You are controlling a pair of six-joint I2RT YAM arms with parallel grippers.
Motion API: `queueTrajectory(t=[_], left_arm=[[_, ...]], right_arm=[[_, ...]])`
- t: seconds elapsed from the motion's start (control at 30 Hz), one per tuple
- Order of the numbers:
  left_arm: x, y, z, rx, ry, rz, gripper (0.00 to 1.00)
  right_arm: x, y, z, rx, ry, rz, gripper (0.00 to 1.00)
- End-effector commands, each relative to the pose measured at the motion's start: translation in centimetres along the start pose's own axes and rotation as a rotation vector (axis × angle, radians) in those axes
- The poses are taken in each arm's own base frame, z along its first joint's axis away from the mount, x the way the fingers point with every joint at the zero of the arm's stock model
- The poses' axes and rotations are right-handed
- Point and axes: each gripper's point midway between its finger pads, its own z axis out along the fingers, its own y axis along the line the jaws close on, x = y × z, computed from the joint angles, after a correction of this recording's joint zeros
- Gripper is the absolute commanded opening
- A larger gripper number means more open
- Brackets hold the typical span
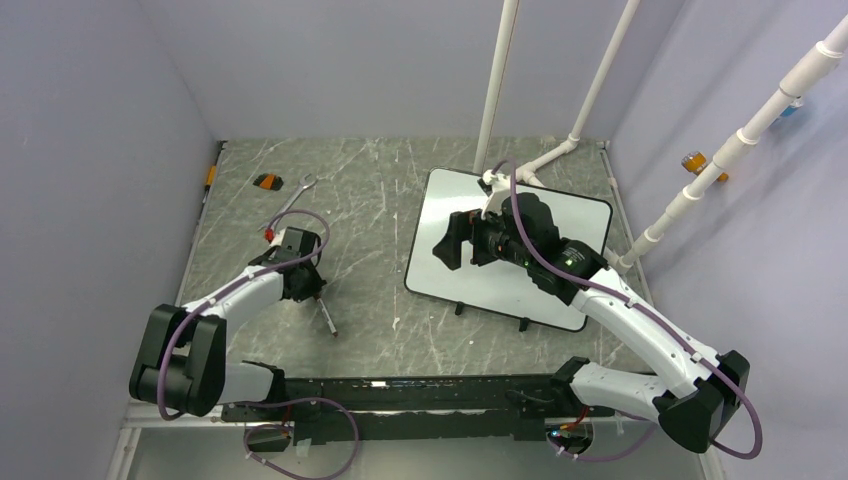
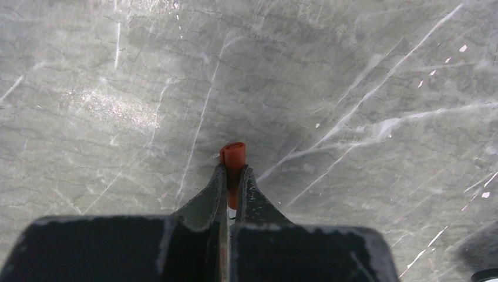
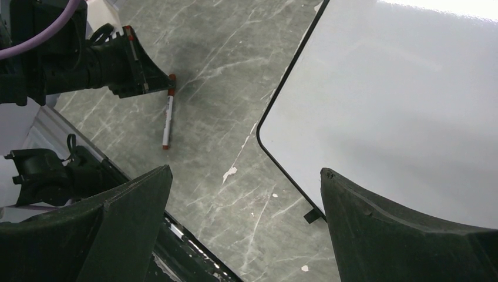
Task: Write a sentence on the whiteboard
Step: Pick up the whiteboard marker at the center of the board, then open the whiteboard marker.
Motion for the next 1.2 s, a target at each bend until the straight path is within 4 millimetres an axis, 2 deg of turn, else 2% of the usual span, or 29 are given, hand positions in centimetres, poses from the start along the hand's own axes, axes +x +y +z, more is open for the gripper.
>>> queueTrajectory(t=[0.0,0.2,0.33,0.57,0.7,0.87,0.97,1.17], left_arm=[[0.5,0.0,-0.2,0.015,0.011,-0.005,0.00],[-1.1,-2.7,-3.7,0.165,-0.030,-0.056,0.00],[-2.1,-5.0,-6.8,0.296,-0.037,-0.126,0.00],[-3.1,-8.4,-11.3,0.483,0.001,-0.241,0.00],[-3.5,-10.0,-13.7,0.582,0.024,-0.280,0.00],[-4.4,-11.7,-16.5,0.707,0.002,-0.272,0.00],[-4.7,-12.1,-17.5,0.746,-0.017,-0.237,0.00],[-4.5,-12.6,-18.3,0.816,-0.038,-0.216,0.00]], right_arm=[[-1.3,1.6,-0.4,-0.068,-0.032,-0.032,1.00],[-0.3,5.3,0.0,-0.297,-0.038,-0.060,1.00],[0.2,6.3,1.0,-0.337,-0.083,-0.056,0.99],[0.5,8.2,2.0,-0.384,-0.295,-0.112,0.99],[1.5,9.6,3.7,-0.385,-0.268,-0.201,0.95],[2.5,12.6,5.4,-0.483,-0.186,-0.235,0.91],[2.7,14.0,6.1,-0.535,-0.135,-0.203,0.87],[3.5,15.2,8.3,-0.546,-0.040,-0.149,0.78]])
